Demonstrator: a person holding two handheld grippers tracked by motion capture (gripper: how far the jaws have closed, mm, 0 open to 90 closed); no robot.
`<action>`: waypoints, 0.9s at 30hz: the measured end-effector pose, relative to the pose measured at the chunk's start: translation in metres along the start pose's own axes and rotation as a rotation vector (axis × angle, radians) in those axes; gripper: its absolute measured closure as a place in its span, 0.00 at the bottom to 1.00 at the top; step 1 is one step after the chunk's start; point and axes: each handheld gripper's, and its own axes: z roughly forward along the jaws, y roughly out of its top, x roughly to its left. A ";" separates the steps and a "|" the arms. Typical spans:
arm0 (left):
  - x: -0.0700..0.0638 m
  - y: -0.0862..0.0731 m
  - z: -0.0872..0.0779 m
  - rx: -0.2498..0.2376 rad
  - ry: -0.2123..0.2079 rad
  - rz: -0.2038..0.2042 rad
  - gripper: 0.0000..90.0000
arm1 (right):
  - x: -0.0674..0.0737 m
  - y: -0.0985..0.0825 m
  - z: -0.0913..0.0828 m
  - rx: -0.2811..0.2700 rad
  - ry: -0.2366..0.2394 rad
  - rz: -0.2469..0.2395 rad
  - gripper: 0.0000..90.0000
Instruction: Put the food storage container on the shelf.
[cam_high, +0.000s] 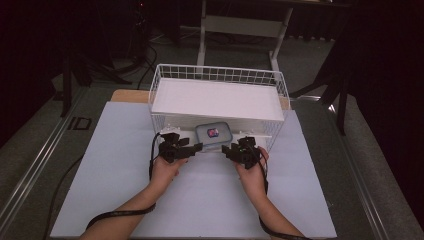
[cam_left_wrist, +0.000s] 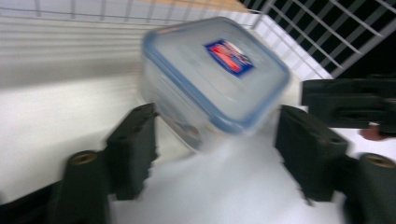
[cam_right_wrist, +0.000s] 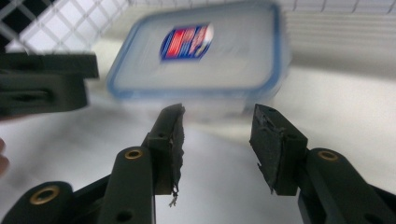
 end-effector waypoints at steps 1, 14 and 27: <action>0.000 0.000 0.000 0.000 0.000 0.000 0.28 | 0.000 0.000 0.000 0.000 0.000 0.000 0.61; -0.021 -0.027 -0.037 -0.030 0.012 0.252 0.03 | 0.016 -0.015 0.012 0.042 -0.020 -0.055 1.00; -0.016 -0.047 -0.060 -0.054 0.021 0.237 0.03 | 0.033 -0.007 0.037 0.046 -0.034 -0.087 1.00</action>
